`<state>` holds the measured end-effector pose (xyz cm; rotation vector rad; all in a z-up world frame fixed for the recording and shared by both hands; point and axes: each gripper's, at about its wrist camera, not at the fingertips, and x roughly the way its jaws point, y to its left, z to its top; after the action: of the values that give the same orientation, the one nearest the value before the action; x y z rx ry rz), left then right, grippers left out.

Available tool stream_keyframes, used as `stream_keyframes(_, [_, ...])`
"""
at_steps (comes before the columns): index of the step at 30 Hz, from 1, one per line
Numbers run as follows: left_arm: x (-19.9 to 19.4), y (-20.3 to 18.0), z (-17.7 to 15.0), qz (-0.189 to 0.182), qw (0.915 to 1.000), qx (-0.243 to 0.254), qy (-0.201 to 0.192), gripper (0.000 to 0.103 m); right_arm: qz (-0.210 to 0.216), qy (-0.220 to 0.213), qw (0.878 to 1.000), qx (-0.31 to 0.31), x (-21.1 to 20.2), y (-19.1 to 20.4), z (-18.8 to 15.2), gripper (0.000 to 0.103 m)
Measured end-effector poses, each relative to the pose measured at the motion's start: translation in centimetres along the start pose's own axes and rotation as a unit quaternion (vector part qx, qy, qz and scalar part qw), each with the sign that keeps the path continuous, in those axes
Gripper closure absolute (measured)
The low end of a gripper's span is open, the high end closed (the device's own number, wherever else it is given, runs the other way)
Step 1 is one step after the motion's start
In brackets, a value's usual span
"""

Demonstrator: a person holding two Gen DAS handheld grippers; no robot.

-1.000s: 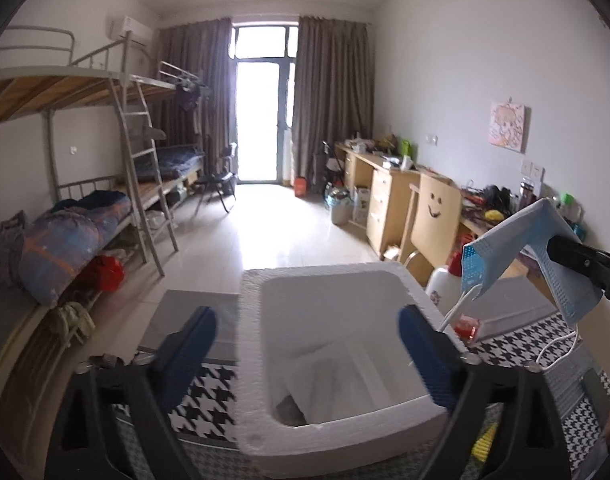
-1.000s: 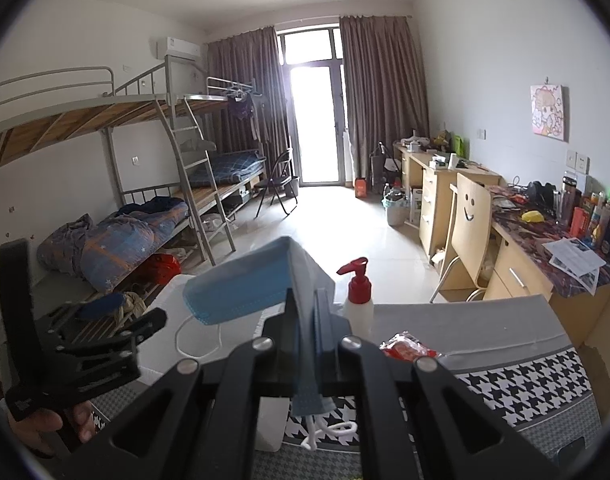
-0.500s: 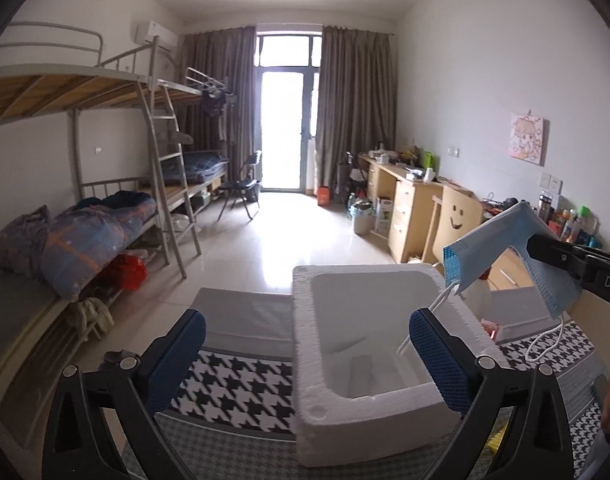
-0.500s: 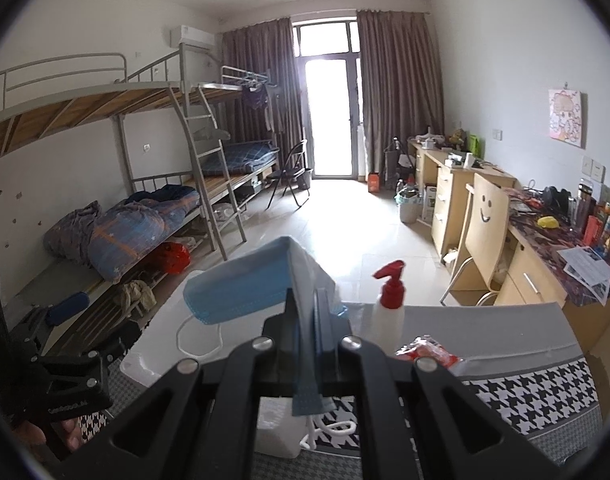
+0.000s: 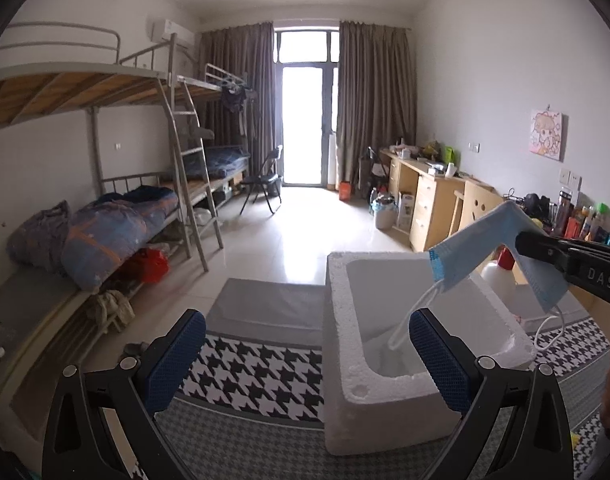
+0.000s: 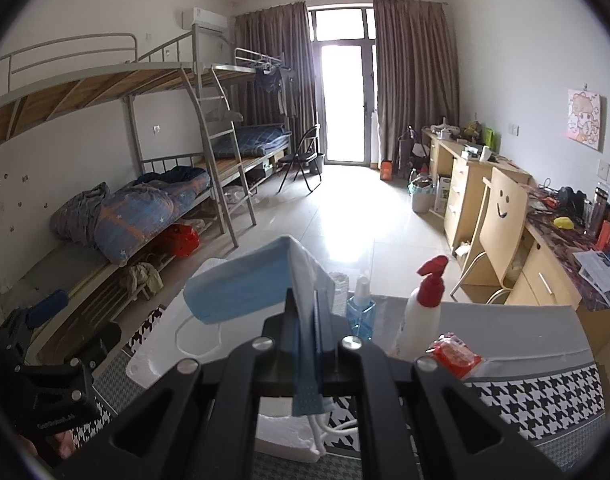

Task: Organize soft objects
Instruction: 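Move the right tool holding the blue mask over the foam box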

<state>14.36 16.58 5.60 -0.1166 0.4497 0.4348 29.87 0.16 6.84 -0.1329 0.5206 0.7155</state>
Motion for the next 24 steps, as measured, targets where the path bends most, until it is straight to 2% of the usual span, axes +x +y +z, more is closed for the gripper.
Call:
stream_keyframes(2, [0.1, -0.2, -0.1, 0.008, 0.9999, 0.007, 0.004, 0.001, 0.000, 0.003, 1.000, -0.005, 0.3, 0.2, 0.0, 0.095])
stream_keyframes(8, [-0.5, -0.4, -0.6, 0.001, 0.9999, 0.011, -0.007, 0.001, 0.001, 0.011, 1.000, -0.009, 1.0, 0.7, 0.1, 0.095])
stream_keyframes(13, [0.1, 1.0, -0.8, -0.021, 0.9988, -0.033, 0.031, 0.001, 0.002, 0.024, 1.000, -0.009, 2.1, 1.0, 0.0, 0.095])
stream_keyframes(18, [-0.1, 1.6, -1.1, 0.003, 0.9992, -0.038, 0.014, 0.001, 0.009, 0.043, 0.999, -0.012, 3.2, 1.6, -0.4, 0.095])
stream_keyframes(22, [-0.3, 1.8, -1.1, 0.006, 0.9992, -0.037, 0.013, 0.001, 0.009, 0.053, 0.998, -0.016, 3.7, 1.7, -0.5, 0.094])
stream_keyframes(23, [-0.2, 1.8, -1.1, 0.010, 0.9994, -0.032, 0.013, 0.001, 0.011, 0.058, 0.998, -0.013, 3.9, 1.7, -0.6, 0.091])
stream_keyframes(24, [-0.3, 1.8, -1.1, 0.011, 0.9995, -0.027, 0.012, 0.001, 0.013, 0.064, 0.998, -0.010, 4.1, 1.5, -0.7, 0.082])
